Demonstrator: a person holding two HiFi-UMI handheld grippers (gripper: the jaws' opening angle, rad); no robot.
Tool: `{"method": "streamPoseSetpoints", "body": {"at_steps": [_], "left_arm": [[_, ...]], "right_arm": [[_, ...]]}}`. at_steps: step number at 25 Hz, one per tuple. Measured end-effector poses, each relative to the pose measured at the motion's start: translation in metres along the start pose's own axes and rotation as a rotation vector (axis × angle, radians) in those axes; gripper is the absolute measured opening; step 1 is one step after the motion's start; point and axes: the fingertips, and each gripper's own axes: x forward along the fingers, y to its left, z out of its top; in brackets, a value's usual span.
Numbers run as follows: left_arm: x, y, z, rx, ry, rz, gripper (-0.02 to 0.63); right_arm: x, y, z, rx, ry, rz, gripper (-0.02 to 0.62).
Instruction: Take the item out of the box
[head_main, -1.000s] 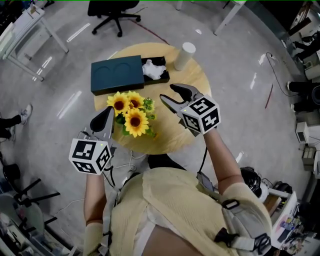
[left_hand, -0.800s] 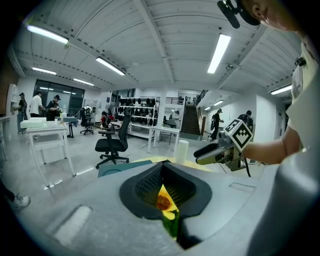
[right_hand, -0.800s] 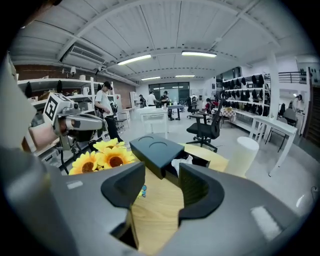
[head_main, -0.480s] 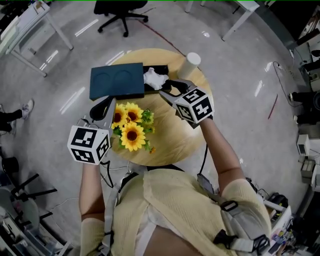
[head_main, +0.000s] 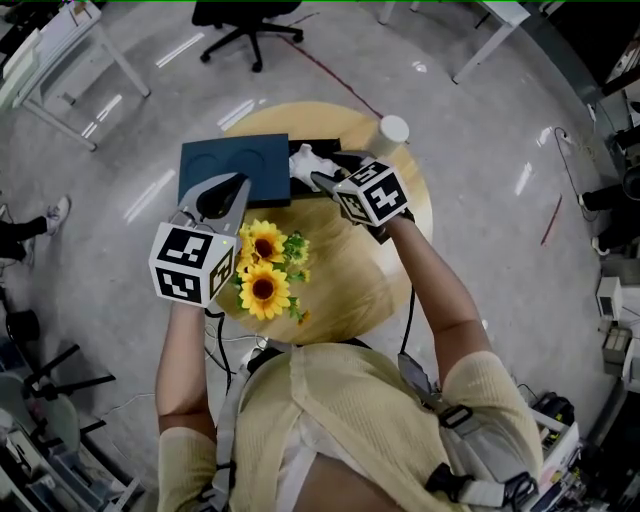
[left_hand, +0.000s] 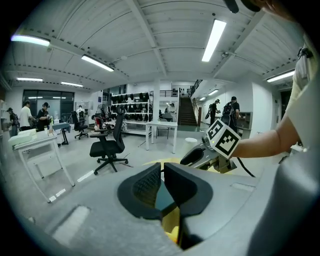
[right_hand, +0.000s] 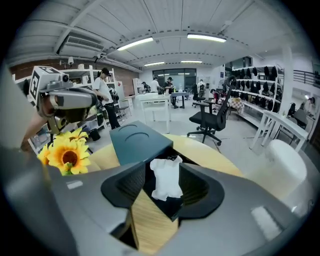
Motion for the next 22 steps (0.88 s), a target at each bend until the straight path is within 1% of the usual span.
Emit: {"method": "streamPoseSetpoints", "body": {"at_steps": [6,10,15,18,22], "left_arm": [[0.027,0.006,-0.008,0.026,0.062,-0.01,0.029],[0.039,0.009,-0.015,0.037,0.1,-0.013,0.041],[0.045,0.017,-0.025,0.03,0.123,0.007,0.046],[0.047,0.022,-0.029,0.008,0.128,0.013,0.046],[0.05,0.024,-0.03,0.014,0.135,0.013,0.046]], "right_arm": [[0.034,-0.011,-0.006,0.0,0.08,0.006,0.204],[0.053,-0.028,-0.013,-0.006,0.168,-0.039,0.209],[0.072,-0.037,-0.016,0.038,0.23,-0.036,0.204],[0.082,-0.036,-0.018,0.038,0.27,-0.031,0.204],[0.093,-0.035,-0.022,0.043,0.322,-0.022,0.202]]}}
